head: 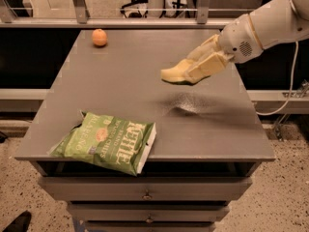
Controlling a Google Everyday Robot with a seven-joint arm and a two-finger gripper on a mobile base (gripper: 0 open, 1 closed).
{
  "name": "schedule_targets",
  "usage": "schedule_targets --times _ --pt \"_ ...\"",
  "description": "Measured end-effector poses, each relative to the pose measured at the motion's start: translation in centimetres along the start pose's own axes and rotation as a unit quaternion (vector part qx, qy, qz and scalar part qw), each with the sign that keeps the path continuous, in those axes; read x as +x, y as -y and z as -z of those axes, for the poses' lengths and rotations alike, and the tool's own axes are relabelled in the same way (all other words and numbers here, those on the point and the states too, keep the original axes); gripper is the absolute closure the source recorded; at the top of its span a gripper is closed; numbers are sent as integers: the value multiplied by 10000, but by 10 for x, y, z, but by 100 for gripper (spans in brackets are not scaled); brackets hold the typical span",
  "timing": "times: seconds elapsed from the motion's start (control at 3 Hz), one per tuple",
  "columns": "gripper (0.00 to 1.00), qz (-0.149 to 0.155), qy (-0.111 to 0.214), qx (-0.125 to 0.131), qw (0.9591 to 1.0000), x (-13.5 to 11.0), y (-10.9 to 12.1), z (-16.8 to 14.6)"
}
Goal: Move sponge near green jalapeno chip bag
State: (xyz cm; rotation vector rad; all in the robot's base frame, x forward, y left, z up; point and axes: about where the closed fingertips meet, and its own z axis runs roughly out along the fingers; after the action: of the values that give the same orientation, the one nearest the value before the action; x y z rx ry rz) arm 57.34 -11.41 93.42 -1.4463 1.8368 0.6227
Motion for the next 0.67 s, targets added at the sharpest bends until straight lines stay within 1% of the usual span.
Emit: schedule_targets --times 0.33,0.67 --pt "100 95 -187 29 9998 -11 -37 -25" --pt "98 71 -341 181 9992 -22 -59 -56"
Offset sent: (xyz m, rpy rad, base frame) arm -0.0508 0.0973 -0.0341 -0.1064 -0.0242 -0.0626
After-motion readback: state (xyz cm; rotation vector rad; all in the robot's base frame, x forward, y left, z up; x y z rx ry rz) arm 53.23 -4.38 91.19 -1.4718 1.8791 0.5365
